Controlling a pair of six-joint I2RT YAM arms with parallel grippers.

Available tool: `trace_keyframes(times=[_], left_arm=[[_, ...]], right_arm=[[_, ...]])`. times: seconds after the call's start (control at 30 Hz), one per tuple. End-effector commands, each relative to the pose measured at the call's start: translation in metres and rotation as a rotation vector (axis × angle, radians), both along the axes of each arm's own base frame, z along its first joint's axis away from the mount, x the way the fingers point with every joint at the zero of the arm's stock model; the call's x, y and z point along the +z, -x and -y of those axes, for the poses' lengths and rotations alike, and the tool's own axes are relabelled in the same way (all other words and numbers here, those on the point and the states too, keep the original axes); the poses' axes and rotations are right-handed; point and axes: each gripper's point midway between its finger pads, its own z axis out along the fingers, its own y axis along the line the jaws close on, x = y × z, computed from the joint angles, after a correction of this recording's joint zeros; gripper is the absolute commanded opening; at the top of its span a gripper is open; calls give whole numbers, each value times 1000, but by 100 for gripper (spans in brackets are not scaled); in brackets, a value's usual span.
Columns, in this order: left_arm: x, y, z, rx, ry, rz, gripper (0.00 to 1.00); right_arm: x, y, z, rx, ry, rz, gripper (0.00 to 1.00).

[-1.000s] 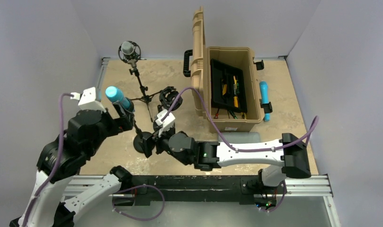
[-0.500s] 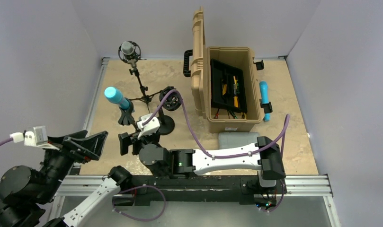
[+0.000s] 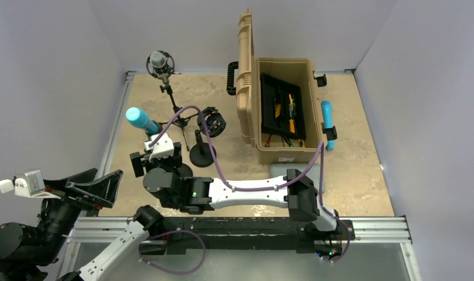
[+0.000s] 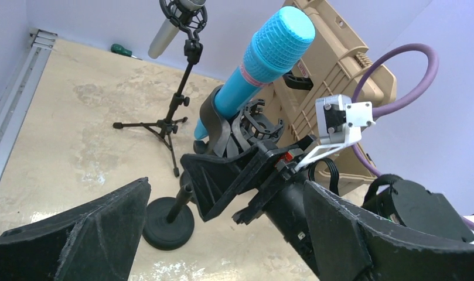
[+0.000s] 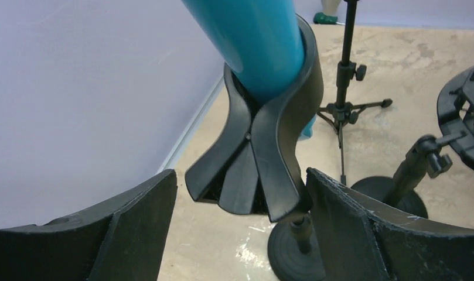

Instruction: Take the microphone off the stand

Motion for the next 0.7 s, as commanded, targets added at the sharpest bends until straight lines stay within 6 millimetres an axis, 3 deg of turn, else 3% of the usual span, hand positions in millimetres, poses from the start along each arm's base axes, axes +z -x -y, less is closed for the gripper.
trace_keyframes(times=[0.0, 0.17, 0.33, 0.5, 0.6, 0.67], left_arm=[[1, 5, -9, 22, -22, 20, 100], [-2, 0, -2, 4, -43, 0, 100], [-5, -9, 9, -16, -54, -17, 100], [-4, -16, 19, -42, -58, -26, 100], [-5, -20, 22, -42, -69, -38, 100], [-5, -24, 23, -41, -77, -41, 100]], right_arm=[[29, -11, 9, 44, 28, 60, 78], [47, 11, 10, 307, 87, 210, 69], [51, -18, 27, 427, 86, 223, 59], [48, 6, 16, 769, 159, 374, 54], [43, -5, 18, 773, 208, 378, 31], [45, -5, 21, 797, 222, 399, 29]])
